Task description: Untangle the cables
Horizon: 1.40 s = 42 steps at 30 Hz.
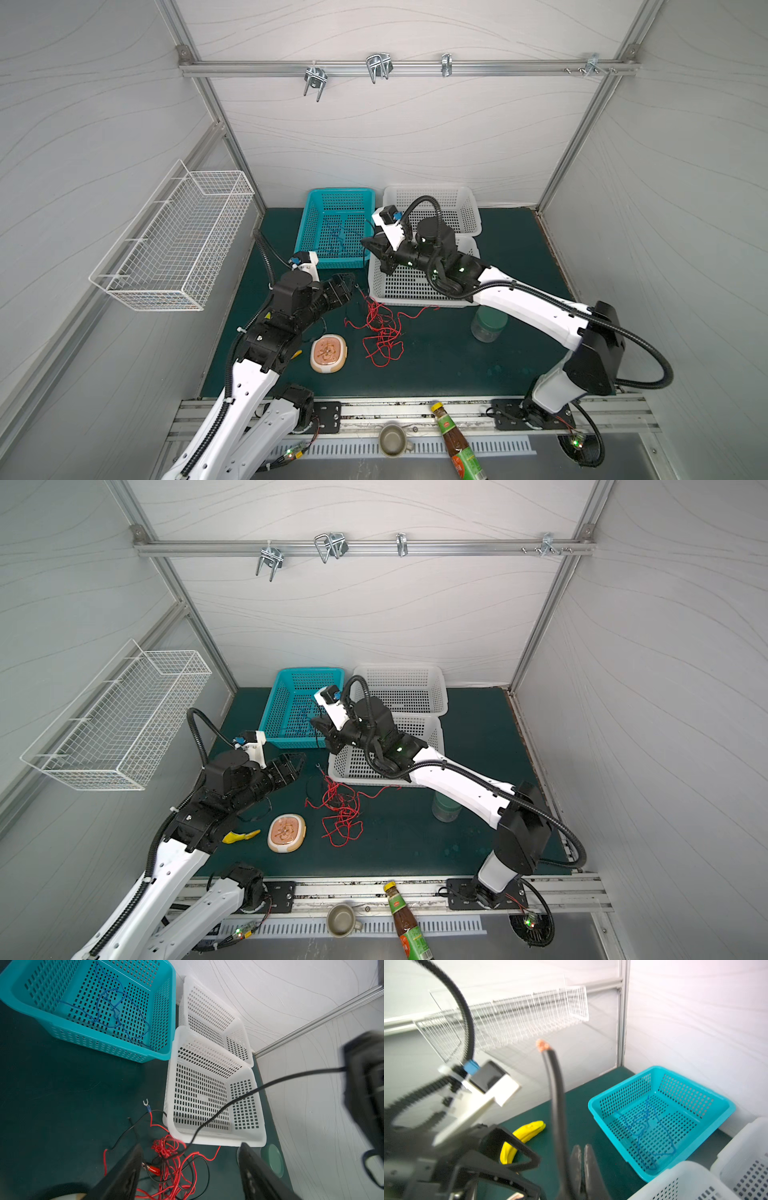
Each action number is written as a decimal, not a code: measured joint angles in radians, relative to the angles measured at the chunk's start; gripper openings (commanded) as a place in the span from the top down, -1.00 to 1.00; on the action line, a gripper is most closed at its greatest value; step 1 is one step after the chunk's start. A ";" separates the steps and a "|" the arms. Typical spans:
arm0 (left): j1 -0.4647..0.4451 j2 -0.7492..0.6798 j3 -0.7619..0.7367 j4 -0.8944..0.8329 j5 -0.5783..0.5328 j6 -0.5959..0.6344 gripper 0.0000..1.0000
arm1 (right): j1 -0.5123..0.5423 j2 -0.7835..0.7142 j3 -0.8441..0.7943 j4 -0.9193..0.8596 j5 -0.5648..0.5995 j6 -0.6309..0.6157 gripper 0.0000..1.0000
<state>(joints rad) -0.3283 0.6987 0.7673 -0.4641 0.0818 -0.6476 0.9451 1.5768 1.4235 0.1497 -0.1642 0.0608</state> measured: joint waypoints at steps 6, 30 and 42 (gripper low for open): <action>0.000 -0.011 -0.060 0.024 0.007 0.000 -0.50 | -0.017 -0.054 0.037 -0.002 -0.029 0.012 1.00; -0.032 0.081 -0.120 0.291 0.199 0.077 -0.65 | -0.067 -0.174 0.101 -0.024 -0.078 0.001 1.00; -0.161 0.135 -0.133 0.380 0.111 0.264 -0.60 | -0.093 -0.174 0.117 -0.064 -0.077 -0.009 1.00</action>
<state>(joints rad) -0.4896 0.8337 0.6346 -0.0841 0.1932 -0.3832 0.8524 1.4025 1.5406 0.0856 -0.2409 0.0521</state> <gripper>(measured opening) 0.810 0.054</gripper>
